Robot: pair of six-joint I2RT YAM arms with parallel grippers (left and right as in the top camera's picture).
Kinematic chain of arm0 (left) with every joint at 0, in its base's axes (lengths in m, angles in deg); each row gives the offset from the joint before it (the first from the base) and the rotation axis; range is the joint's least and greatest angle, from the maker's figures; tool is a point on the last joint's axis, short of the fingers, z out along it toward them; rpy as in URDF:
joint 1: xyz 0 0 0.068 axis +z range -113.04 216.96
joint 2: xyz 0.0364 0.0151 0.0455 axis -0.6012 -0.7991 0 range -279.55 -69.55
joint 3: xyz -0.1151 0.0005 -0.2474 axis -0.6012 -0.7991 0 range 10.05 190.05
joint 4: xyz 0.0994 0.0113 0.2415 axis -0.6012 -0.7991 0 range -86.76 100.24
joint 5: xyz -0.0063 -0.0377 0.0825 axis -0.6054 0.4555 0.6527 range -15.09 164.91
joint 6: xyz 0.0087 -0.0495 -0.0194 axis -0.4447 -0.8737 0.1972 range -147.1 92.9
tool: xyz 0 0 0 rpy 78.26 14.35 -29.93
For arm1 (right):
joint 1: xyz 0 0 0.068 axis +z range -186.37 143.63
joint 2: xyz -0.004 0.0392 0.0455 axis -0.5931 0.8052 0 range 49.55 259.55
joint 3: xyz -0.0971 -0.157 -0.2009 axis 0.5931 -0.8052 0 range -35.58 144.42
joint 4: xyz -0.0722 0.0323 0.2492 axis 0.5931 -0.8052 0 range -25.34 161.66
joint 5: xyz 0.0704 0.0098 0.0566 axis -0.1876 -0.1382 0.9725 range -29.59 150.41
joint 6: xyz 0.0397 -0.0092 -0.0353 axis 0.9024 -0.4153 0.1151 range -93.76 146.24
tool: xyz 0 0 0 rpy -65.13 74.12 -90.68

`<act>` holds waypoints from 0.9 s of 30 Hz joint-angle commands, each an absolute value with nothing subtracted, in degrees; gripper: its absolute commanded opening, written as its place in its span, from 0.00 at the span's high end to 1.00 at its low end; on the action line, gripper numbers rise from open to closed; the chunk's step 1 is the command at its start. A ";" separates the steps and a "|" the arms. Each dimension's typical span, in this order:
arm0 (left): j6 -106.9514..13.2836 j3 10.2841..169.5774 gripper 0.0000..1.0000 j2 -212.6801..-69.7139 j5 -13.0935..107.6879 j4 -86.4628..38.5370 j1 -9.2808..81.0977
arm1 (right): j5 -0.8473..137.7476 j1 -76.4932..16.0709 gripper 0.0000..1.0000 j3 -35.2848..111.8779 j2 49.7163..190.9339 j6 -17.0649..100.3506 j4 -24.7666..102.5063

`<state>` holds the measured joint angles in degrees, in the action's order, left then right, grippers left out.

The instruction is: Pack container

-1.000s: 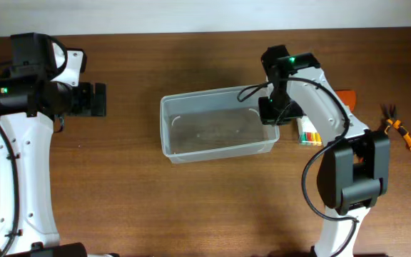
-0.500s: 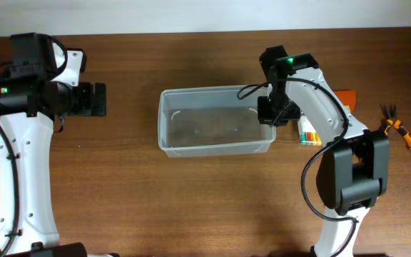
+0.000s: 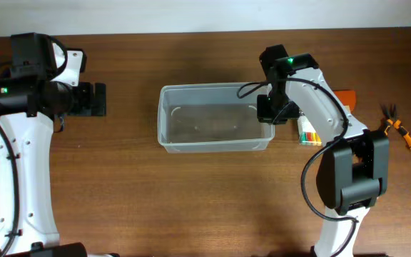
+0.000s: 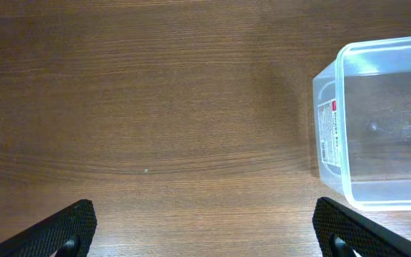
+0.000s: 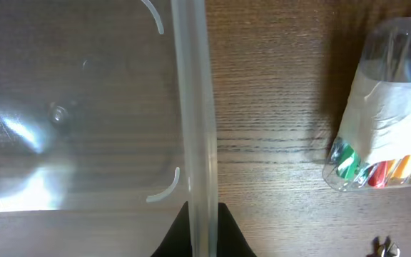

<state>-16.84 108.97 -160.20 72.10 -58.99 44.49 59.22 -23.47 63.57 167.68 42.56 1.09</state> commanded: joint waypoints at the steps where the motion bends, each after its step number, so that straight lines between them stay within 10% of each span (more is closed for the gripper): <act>1: -17.36 109.84 0.01 -160.75 71.27 -58.97 44.64 | 58.25 -23.25 0.95 62.81 167.02 41.01 1.00; 27: -17.34 109.84 0.01 -160.75 71.30 -58.97 44.64 | 59.24 -23.25 0.90 62.81 167.02 40.24 0.96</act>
<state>-16.84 108.97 -160.20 72.10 -58.99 44.49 59.19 -23.47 63.18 167.68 39.61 1.20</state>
